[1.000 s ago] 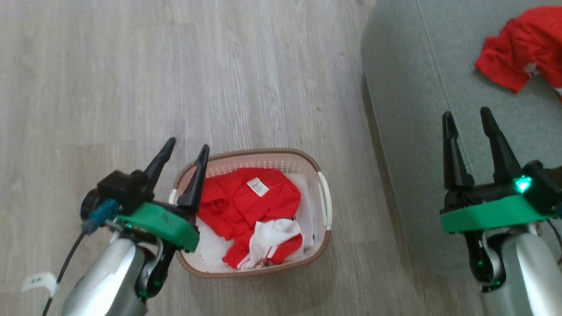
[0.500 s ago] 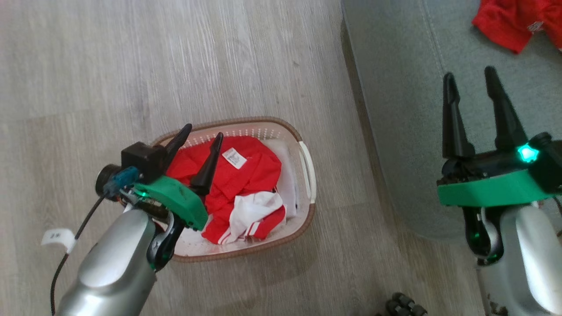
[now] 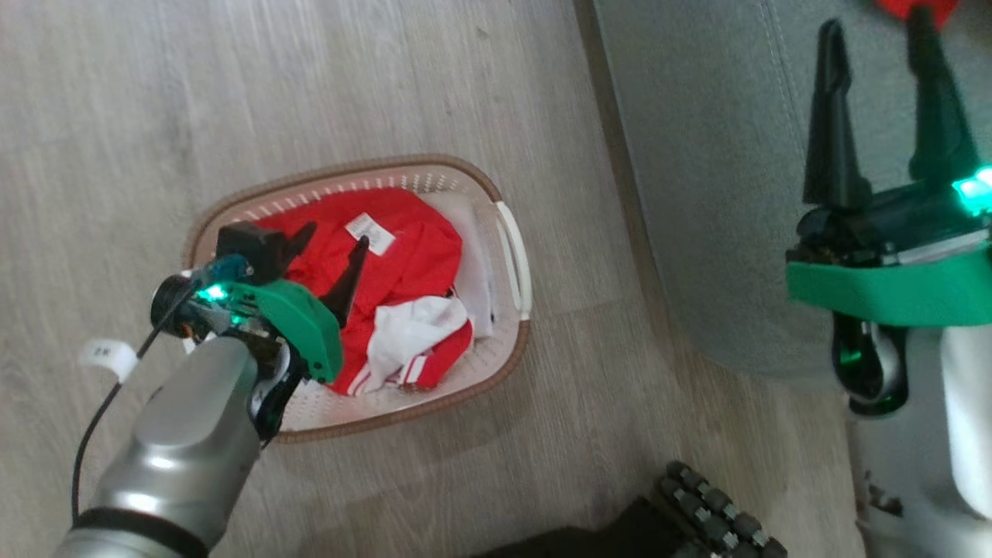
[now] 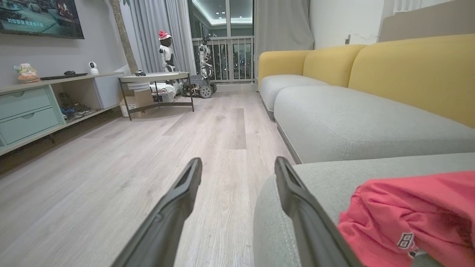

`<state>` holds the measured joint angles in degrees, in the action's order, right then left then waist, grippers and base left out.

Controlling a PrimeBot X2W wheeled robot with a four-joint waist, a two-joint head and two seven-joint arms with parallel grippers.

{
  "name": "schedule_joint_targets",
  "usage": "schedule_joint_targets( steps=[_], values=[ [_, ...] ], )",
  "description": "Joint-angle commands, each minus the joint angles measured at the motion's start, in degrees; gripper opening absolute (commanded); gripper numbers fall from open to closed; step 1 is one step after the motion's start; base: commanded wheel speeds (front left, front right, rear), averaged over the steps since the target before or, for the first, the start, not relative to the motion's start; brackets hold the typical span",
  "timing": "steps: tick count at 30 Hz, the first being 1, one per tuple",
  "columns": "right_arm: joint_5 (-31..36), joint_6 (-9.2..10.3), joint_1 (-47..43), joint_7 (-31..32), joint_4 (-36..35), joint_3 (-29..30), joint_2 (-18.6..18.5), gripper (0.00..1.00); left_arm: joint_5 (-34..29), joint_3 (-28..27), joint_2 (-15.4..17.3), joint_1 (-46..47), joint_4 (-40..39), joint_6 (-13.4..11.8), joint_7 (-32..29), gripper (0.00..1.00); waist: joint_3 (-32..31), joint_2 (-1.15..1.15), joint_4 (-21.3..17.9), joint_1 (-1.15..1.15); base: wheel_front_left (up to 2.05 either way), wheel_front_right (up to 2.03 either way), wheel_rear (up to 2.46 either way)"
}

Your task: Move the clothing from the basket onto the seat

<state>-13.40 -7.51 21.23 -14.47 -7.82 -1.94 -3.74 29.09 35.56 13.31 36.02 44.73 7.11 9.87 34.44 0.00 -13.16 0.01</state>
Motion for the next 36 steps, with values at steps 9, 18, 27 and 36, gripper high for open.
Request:
schedule_joint_targets(
  steps=[9,18,27,36],
  values=[
    [-2.6,0.02,4.3,-0.5,-6.3,-1.1,0.8,1.00,3.0,2.9,1.8,6.1,9.2,0.3,-3.0,1.00,8.4,0.00,-6.5,-0.01,0.00,0.00,0.00],
    [-6.5,0.02,7.3,-0.5,-10.0,-1.0,0.9,1.00,4.7,6.9,5.7,11.5,15.1,0.4,-6.7,1.00,15.5,0.00,-11.1,-0.01,0.00,0.00,0.00],
    [-4.8,0.02,8.4,-0.5,-12.9,-2.1,0.9,1.00,8.2,10.4,7.4,13.3,16.0,0.4,-9.8,1.00,19.1,0.00,-9.5,-0.01,0.00,0.00,0.00],
    [-3.6,0.02,8.5,-0.5,-13.9,-2.9,0.9,1.00,15.4,19.5,10.3,13.9,10.1,0.4,-17.5,1.00,20.1,0.00,-8.3,-0.01,0.00,0.00,0.00]
  ],
)
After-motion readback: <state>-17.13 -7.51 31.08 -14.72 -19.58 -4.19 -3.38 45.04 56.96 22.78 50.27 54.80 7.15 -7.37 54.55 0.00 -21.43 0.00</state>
